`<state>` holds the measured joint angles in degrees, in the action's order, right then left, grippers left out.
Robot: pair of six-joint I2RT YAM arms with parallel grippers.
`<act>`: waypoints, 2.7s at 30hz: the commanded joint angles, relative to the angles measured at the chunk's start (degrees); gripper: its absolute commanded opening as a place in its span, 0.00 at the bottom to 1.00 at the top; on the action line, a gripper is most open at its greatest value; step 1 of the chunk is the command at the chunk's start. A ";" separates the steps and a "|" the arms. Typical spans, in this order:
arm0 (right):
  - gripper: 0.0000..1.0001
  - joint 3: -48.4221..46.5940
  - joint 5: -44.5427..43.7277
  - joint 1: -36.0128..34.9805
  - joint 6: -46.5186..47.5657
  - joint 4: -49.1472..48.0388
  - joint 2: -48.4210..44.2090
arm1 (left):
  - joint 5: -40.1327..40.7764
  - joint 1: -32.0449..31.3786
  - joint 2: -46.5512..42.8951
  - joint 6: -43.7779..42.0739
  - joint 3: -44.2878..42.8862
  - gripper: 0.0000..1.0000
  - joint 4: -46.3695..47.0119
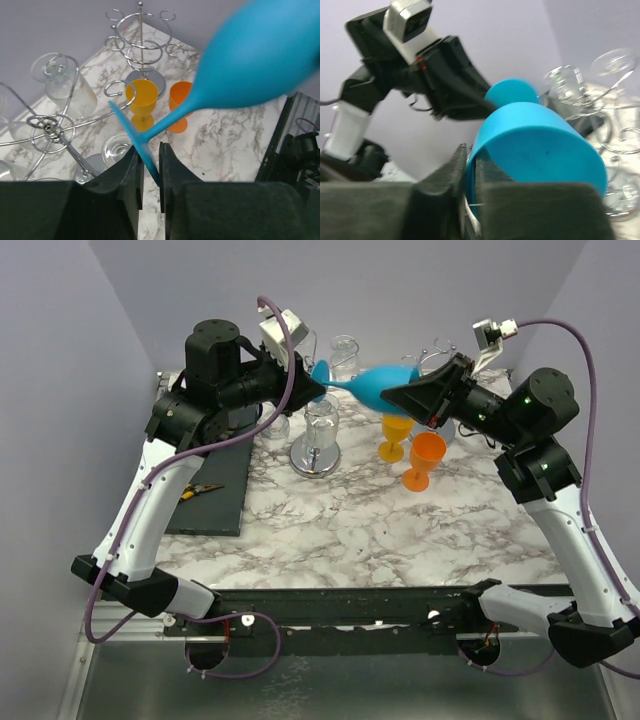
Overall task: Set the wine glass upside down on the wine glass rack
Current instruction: Turn the wine glass upside down at the wine rack.
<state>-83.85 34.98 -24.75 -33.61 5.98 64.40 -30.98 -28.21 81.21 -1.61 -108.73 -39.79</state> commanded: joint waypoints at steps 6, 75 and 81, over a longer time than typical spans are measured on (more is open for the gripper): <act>0.99 2.89 4.55 -0.10 3.46 4.69 -3.83 | 4.19 -0.18 -2.08 -10.06 -0.96 0.00 1.86; 0.78 23.95 22.94 -5.43 4.61 -14.64 -1.17 | -1.20 -11.59 -15.02 -67.51 19.38 0.04 19.08; 0.76 21.89 14.86 -5.48 9.80 -11.55 -1.28 | -0.31 -12.04 -15.97 -64.45 19.76 0.68 19.75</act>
<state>-59.55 56.10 -29.80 -28.45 -8.93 64.34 -33.17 -39.88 66.67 -66.74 -88.40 -21.96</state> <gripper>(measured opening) 0.790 0.537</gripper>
